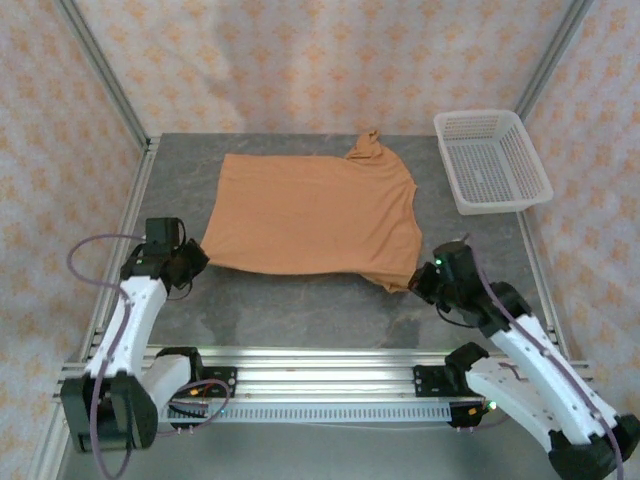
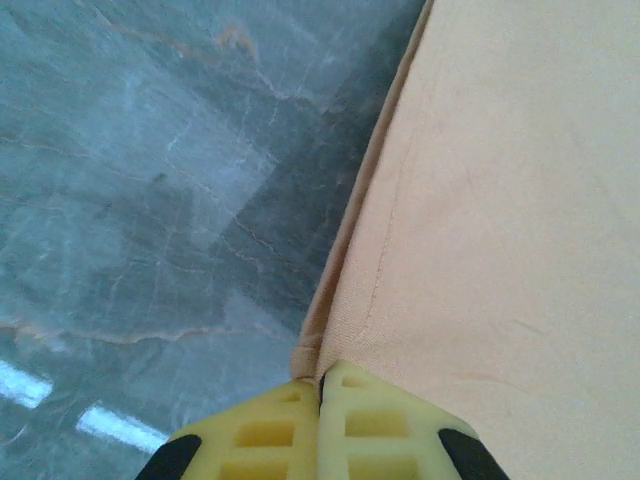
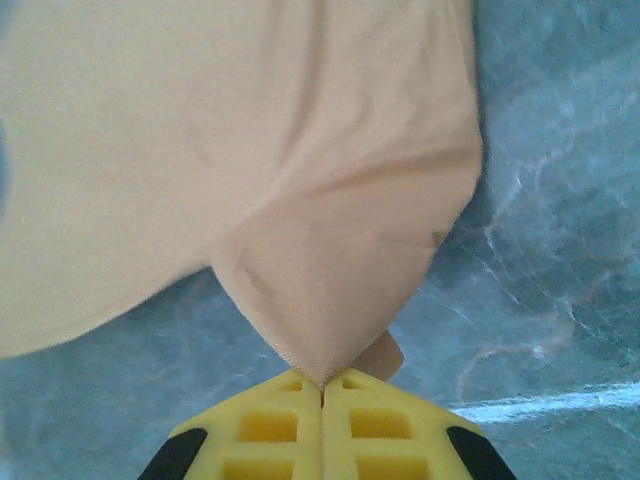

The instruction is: Fold the inside-out t-shirt

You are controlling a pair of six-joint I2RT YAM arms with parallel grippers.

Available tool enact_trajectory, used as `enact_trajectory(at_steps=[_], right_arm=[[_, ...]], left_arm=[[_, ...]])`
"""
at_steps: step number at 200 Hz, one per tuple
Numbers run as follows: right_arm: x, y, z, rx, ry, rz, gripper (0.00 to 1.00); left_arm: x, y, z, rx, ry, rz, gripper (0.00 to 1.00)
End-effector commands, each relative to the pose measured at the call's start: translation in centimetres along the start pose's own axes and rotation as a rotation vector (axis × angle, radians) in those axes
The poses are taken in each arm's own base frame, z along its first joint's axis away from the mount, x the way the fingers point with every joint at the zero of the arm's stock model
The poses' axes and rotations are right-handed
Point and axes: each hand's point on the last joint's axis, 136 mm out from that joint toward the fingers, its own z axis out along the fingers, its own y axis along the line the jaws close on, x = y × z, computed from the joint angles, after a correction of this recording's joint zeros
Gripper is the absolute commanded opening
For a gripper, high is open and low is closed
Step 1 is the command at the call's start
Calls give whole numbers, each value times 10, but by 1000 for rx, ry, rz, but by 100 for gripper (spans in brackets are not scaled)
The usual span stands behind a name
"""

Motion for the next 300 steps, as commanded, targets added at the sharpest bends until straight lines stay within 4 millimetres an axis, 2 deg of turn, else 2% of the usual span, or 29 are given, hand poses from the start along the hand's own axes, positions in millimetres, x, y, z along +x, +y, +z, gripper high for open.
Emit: enact_trajectory(at_steps=[1, 32, 46, 59, 87, 130, 146, 179, 221, 266, 300], right_arm=[[-6, -10, -27, 44, -51, 8, 0], [-11, 2, -52, 1, -64, 19, 0], [-17, 5, -57, 12, -87, -1, 0], [-23, 7, -54, 47, -92, -31, 0], [-39, 23, -17, 118, -59, -98, 0], [-88, 55, 53, 116, -72, -116, 0], [-103, 57, 80, 158, -47, -129, 0], [-125, 65, 118, 207, 17, -153, 0], [-140, 70, 146, 243, 65, -169, 0], [-172, 78, 146, 274, 3, -195, 0], [-176, 76, 165, 294, 53, -200, 0]], left_arm=[[9, 14, -32, -56, -9, -24, 0], [17, 15, -49, -36, -7, -18, 0], [16, 16, -49, -39, -11, -11, 0], [15, 16, -43, -44, -5, -9, 0], [11, 9, -19, -42, 34, -13, 0], [-15, 2, 23, -103, 30, -3, 0], [-24, 0, 41, -140, 45, 3, 0], [-38, -5, 70, -190, 80, 14, 0], [-45, -10, 95, -213, 119, 24, 0], [-55, -15, 103, -225, 120, 40, 0], [-56, -17, 113, -229, 138, 41, 0]])
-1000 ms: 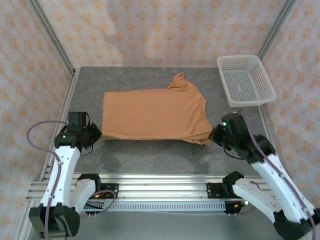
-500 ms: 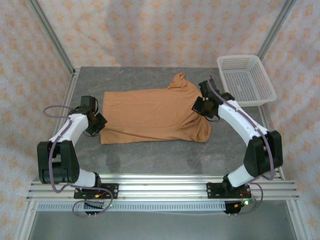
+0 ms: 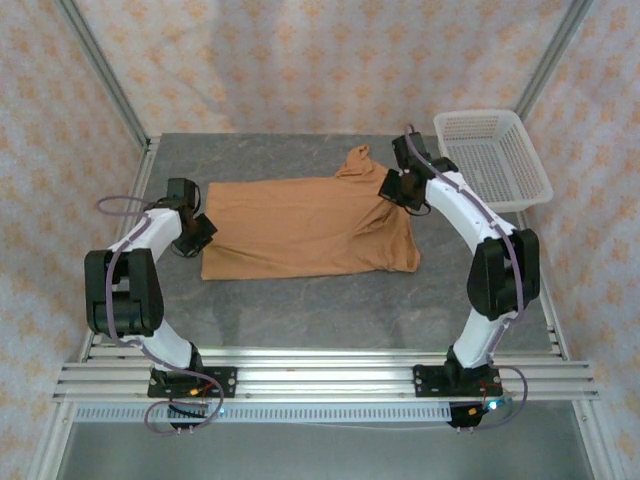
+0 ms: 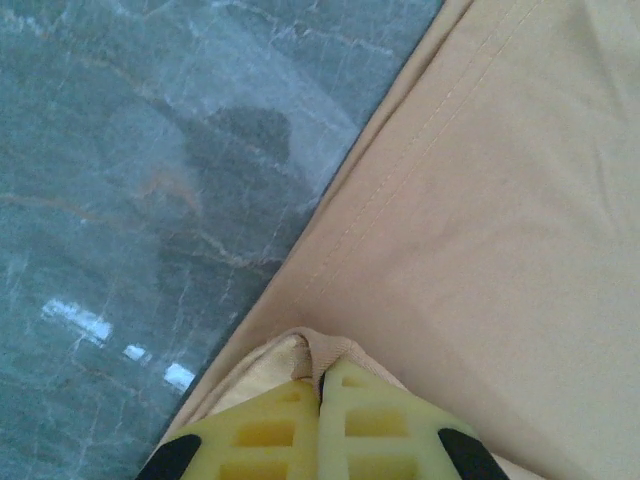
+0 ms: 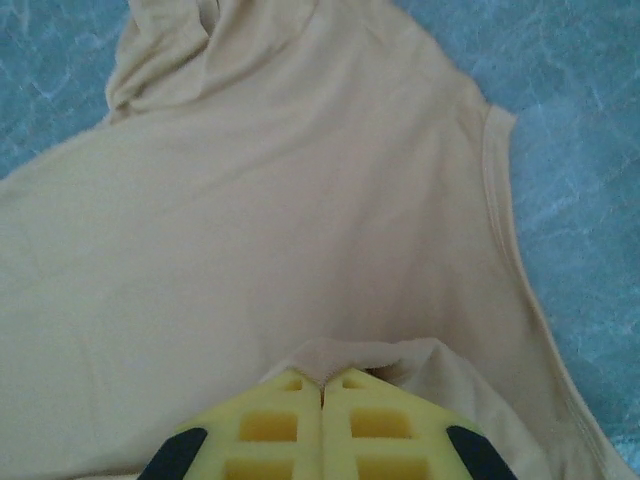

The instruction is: Fold the inside-out t-shirt

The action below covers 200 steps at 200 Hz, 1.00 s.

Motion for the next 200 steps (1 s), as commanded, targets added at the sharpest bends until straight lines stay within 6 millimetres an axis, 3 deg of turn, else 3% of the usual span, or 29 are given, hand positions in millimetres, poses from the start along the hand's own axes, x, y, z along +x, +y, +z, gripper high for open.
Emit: enact_trajectory(at_steps=[1, 34, 46, 66, 81, 99, 126, 137, 152, 175, 200], right_arm=[[-3, -7, 13, 52, 32, -27, 0], [-8, -3, 32, 62, 61, -36, 0], [-12, 2, 40, 52, 73, -34, 8], [-25, 19, 50, 3, 86, -28, 31], [-35, 26, 48, -2, 86, -29, 38], [-36, 25, 38, 12, 87, -35, 38], [-16, 11, 43, 8, 84, -25, 17], [-7, 5, 50, 20, 100, -24, 11], [3, -2, 61, 38, 140, -32, 13], [9, -8, 72, 62, 156, -46, 16], [8, -12, 81, 88, 158, -61, 18]], left_arm=[[-12, -3, 4, -22, -30, 19, 0], [-15, -4, 11, -37, -18, 29, 0], [-16, -5, 13, -43, -15, 31, 0], [-26, -9, 9, -52, -24, 39, 39], [-35, -13, -4, -59, -60, 43, 53], [-40, -22, -33, -70, -145, 75, 54], [-11, -61, -56, 68, -187, 138, 50], [8, -76, -52, 148, -145, 141, 48], [28, -91, -41, 235, -81, 131, 44], [40, -83, -25, 209, -51, 132, 42], [44, -76, -20, 187, -40, 140, 40]])
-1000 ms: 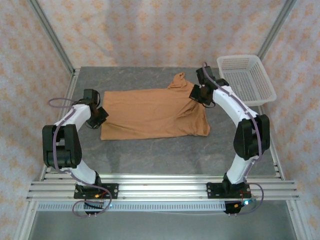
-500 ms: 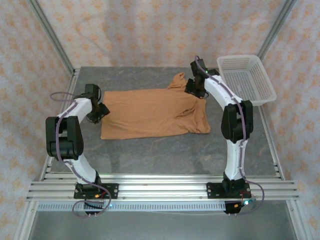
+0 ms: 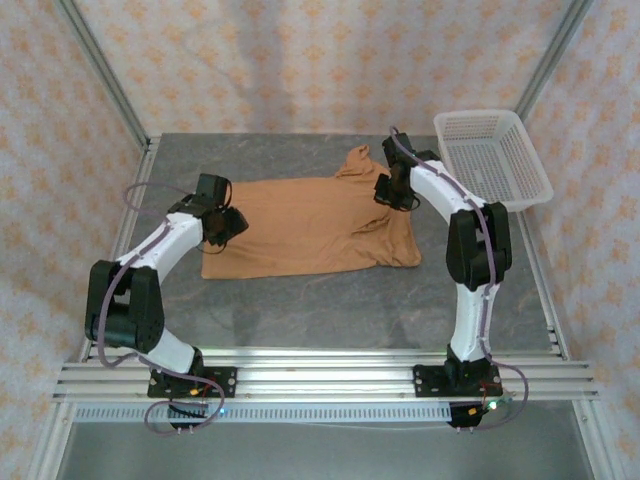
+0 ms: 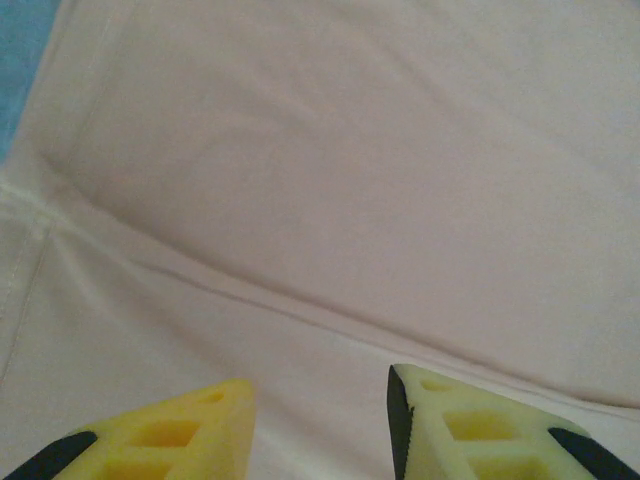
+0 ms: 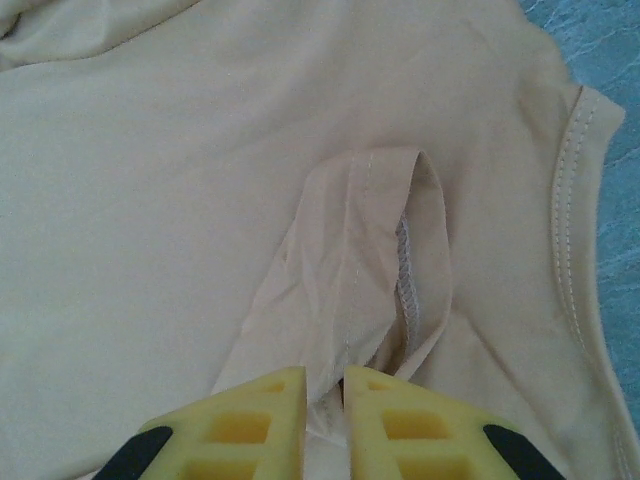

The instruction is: Fold the inside-out t-shirt

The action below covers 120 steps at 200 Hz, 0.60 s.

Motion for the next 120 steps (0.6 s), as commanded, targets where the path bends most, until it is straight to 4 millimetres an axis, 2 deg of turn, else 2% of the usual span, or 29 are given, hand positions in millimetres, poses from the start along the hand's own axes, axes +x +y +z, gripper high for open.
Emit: enact_trajectory(at_steps=[1, 15, 52, 120], right_arm=[[-6, -8, 10, 38, -13, -21, 18], [-4, -9, 16, 50, 6, -23, 20], [4, -14, 22, 60, 22, -12, 34], [8, -11, 37, 36, 38, 17, 44]], left_arm=[[1, 1, 3, 13, 1, -21, 40], [2, 2, 3, 13, -2, -20, 40], [2, 3, 5, 2, 0, -11, 39], [0, 1, 3, 6, -2, -12, 38]])
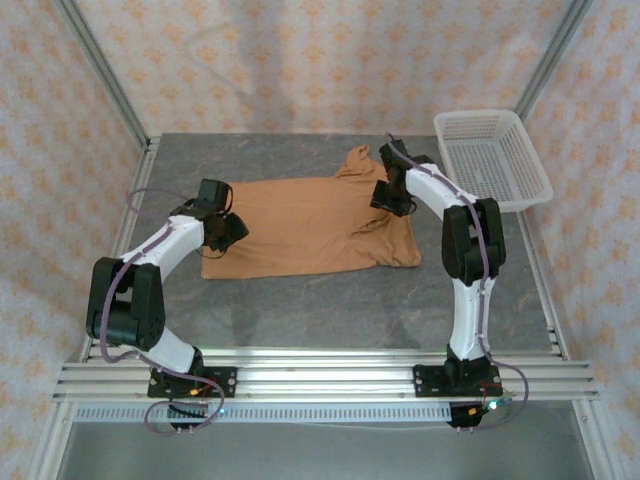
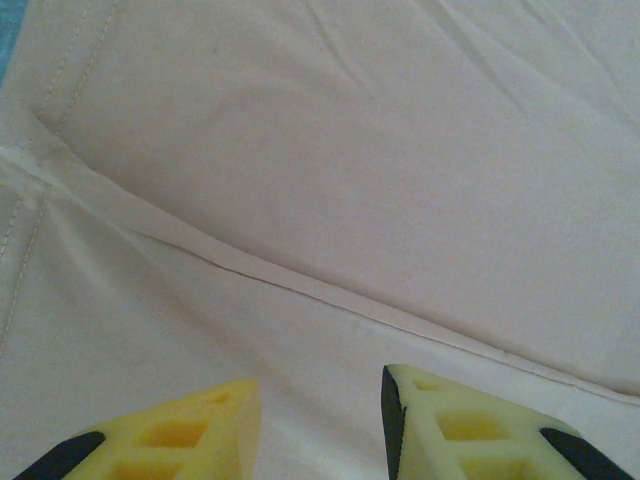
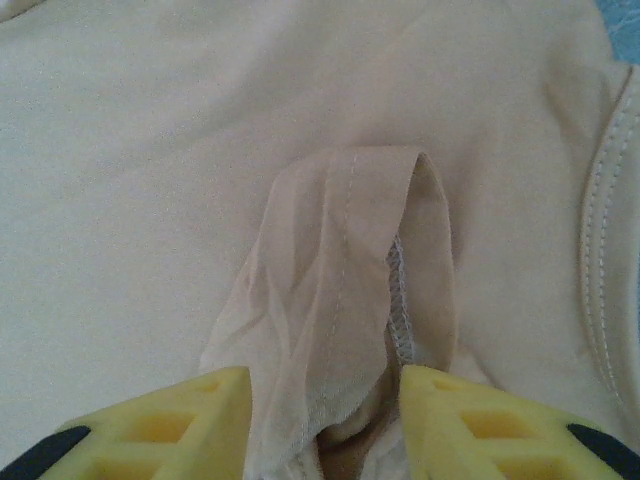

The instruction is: Fold the inside-out t-shirt

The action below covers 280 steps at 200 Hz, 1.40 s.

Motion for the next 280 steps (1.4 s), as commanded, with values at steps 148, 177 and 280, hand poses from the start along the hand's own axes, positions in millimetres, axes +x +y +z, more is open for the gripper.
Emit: enact_trajectory(at_steps=[148, 177, 280], right_arm=[[3, 43, -30, -116, 3, 32, 0], [-9, 57, -26, -142, -2, 38, 0], [-41, 65, -37, -174, -5, 2, 50]], left_arm=[[-11, -5, -5, 1, -26, 2, 35], [-12, -6, -4, 0, -27, 3, 34], [-7, 5, -1, -25, -14, 7, 34]])
